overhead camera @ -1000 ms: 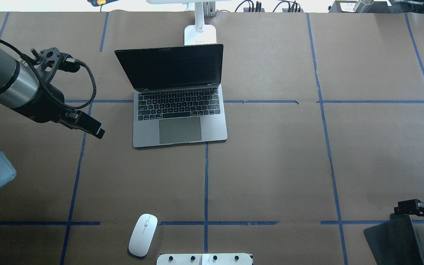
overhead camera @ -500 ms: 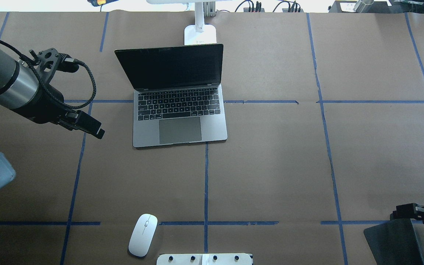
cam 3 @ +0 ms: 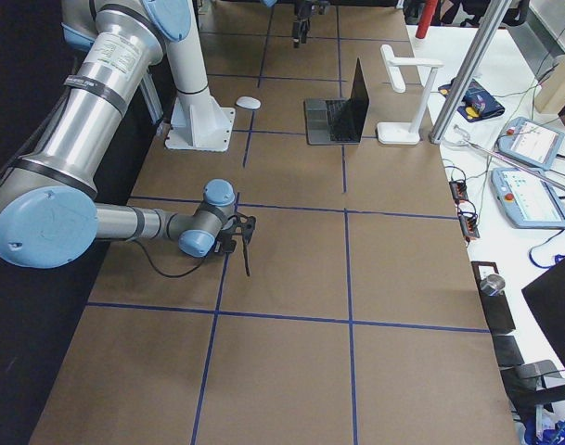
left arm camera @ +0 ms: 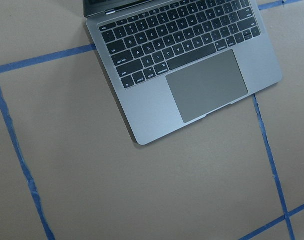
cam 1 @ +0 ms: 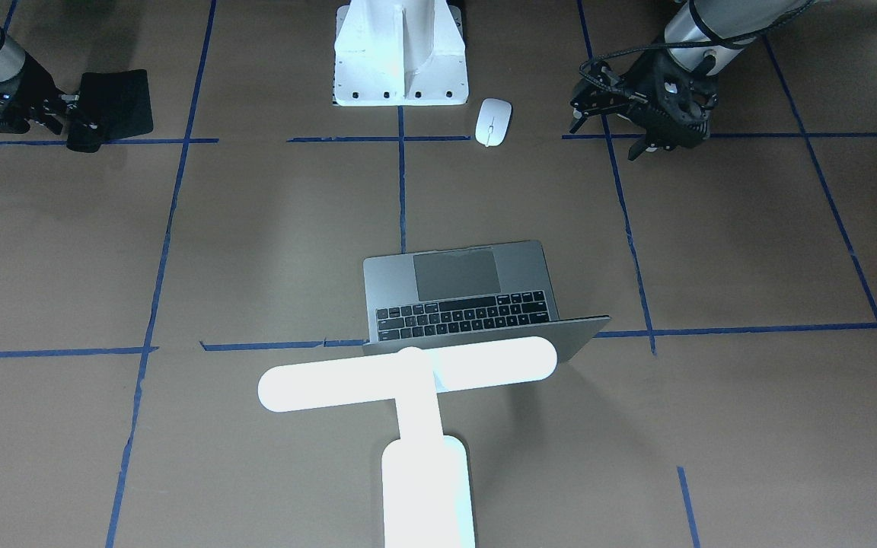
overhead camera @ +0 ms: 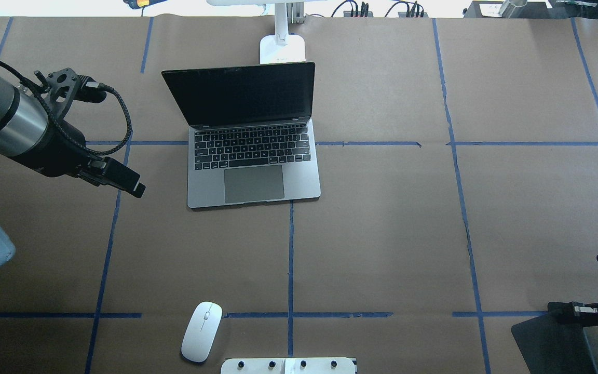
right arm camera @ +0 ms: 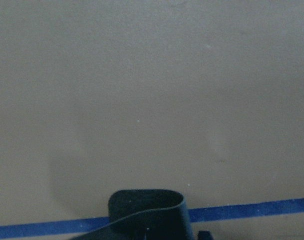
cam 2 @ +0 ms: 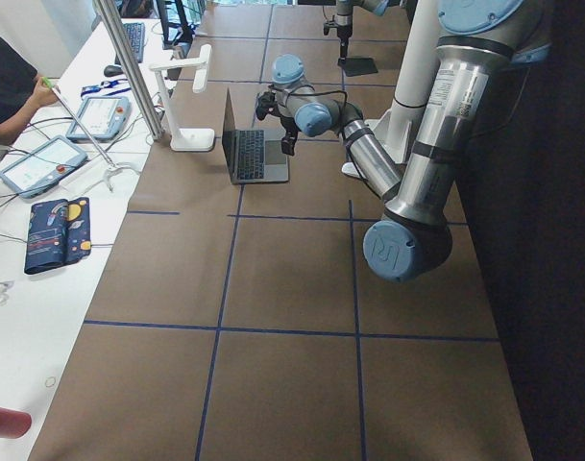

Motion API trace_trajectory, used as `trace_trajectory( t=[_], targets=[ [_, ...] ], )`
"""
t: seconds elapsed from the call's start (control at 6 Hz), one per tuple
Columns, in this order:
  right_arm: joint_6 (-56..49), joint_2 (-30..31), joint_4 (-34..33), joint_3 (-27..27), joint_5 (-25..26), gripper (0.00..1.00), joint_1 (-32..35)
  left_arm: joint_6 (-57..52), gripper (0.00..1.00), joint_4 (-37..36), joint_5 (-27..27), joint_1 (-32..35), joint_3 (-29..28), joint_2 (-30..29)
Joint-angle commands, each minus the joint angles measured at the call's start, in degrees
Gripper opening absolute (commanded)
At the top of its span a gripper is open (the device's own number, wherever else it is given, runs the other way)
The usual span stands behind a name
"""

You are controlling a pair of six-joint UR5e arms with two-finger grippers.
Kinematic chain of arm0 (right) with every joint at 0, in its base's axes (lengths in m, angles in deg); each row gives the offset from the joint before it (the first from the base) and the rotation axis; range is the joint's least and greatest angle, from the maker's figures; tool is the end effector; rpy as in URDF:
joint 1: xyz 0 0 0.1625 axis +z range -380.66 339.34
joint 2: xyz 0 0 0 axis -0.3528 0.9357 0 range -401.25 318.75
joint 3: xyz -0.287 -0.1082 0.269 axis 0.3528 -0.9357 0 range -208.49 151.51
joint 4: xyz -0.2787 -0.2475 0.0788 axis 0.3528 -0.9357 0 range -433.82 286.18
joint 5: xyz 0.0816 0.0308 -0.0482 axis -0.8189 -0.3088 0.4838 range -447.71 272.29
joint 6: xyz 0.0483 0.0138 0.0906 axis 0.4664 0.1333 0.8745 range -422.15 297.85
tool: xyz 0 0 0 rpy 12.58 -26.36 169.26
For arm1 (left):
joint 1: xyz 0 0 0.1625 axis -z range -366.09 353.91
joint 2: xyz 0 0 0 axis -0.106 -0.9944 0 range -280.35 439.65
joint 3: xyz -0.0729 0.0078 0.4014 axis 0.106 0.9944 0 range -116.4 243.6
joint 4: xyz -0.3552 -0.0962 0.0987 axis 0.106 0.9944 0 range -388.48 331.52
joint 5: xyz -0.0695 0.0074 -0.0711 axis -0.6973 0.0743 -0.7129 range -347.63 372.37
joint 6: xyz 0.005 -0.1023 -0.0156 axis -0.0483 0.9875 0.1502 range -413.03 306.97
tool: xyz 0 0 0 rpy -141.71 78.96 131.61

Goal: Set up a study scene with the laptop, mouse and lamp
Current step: 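Grasp the black mousepad edge with the right gripper and lift it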

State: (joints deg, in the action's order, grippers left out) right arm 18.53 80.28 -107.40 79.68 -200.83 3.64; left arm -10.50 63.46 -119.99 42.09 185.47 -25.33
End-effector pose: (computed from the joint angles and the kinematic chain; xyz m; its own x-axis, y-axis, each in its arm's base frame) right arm -0.2096 -0.1962 0.5942 0.6788 0.1429 0.7203 -0.0244 0.9847 -0.1724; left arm 0.2680 -0.3947 0.2717 0.4536 0.3095 -0.8357 -0.1799 0.9503 0.2542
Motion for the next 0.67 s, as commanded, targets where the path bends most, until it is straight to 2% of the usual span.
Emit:
trace_trajectory(
  t=[0.0, 0.17, 0.33, 0.5],
  targets=[
    [0.09, 0.03, 0.18, 0.55, 0.09, 0.0, 0.13, 0.0, 1.0, 0.0, 0.0, -0.01, 0.12, 0.13],
    [1.14, -0.84, 0.09, 3.69, 0.61, 0.0, 0.39, 0.26, 1.0, -0.44, -0.09, -0.79, 0.03, 0.13],
    [1.76, -5.37, 0.0, 3.81, -0.17, 0.0, 4.13, 7.23, 1.0, -1.4, 0.09, -4.37, 0.12, -0.22],
    [1.76, -8.29, 0.0, 3.72, -1.83, 0.0, 7.83, 9.04, 1.0, -1.41, 0.09, -6.4, 0.82, -0.31]
  ],
)
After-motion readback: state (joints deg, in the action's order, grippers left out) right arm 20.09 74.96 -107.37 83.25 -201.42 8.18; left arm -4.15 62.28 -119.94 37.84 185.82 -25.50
